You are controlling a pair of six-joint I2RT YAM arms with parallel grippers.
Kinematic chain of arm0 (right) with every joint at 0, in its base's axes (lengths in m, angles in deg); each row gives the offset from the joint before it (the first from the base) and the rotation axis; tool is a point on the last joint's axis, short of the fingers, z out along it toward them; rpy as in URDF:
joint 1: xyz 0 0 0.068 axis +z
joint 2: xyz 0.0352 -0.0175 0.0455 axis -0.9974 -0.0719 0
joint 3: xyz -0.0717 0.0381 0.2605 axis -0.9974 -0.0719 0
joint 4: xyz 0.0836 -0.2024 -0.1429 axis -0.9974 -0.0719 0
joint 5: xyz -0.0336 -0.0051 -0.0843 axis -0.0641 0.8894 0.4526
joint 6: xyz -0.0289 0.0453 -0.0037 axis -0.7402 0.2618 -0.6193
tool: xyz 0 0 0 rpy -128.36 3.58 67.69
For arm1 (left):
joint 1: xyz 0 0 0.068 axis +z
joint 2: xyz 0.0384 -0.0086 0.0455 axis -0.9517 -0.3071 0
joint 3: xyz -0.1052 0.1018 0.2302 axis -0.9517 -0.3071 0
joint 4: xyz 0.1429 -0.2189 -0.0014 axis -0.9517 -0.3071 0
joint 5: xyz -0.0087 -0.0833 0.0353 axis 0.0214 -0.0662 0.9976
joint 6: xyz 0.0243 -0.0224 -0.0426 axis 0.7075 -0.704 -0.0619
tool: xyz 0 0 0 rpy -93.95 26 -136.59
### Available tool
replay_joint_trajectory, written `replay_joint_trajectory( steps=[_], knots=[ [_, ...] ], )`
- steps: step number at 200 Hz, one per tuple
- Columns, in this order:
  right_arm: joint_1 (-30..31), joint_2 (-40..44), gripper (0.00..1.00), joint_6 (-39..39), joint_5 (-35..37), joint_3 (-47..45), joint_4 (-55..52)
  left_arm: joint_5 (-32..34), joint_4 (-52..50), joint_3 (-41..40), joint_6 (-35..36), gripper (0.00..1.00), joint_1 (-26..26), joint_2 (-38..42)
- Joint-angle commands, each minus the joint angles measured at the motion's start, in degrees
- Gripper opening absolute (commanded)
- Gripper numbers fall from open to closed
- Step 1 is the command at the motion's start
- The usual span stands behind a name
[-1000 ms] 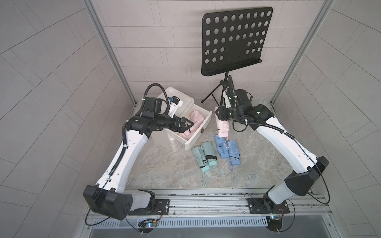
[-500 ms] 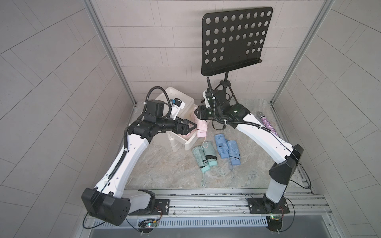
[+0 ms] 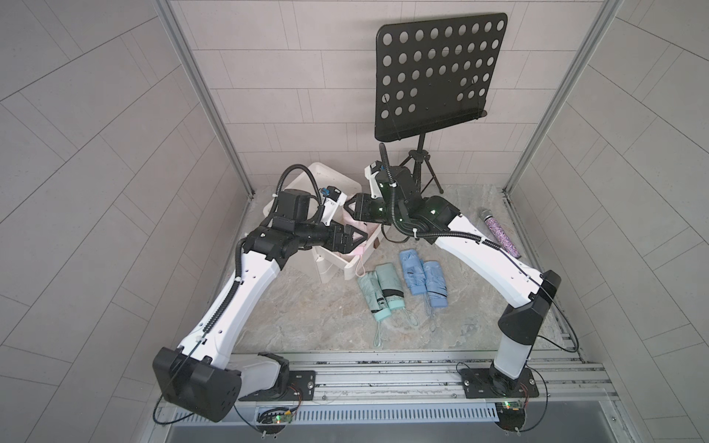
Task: Place the umbrella in the drawer by color
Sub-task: Pick up the umbrella from the center of the board.
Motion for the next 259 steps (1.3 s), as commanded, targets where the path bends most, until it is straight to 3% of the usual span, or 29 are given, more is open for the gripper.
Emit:
replay_joint_trajectory(
  steps=[1,62,79,93,115,148,201,259],
  knots=[
    [0.75,0.32,0.40,1.78,-0.59,2.15,3.37,0.29,2.40,-0.94,0.26,0.93,-0.33,0.66],
    [0.80,1.42,0.43,2.67,-1.29,-1.25,5.38,-4.33,2.42,-1.92,0.96,0.36,-0.14,1.45],
    [0.33,2.09,0.55,2.67,-1.57,-2.42,5.82,-5.14,1.13,-1.36,1.37,0.17,0.19,1.60],
    [-0.61,3.19,0.65,2.63,-2.70,-4.14,7.05,-6.13,0.11,-0.48,1.74,0.08,0.77,1.80],
    [-2.79,6.23,0.73,2.46,-5.69,-8.63,10.94,-8.48,-0.88,0.89,1.43,0.05,2.53,1.88],
    [-7.85,13.23,0.83,4.17,-15.03,-20.41,25.32,-15.21,-2.99,4.38,0.25,0.04,6.66,0.98],
    [-10.80,17.23,0.83,5.56,-25.02,-28.36,36.73,-29.07,-9.54,10.97,0.26,0.04,9.43,-2.41],
    [-8.85,13.30,0.81,8.70,-31.98,-26.29,43.68,-31.83,-9.33,11.35,-0.41,0.04,9.43,-2.74]
  ],
)
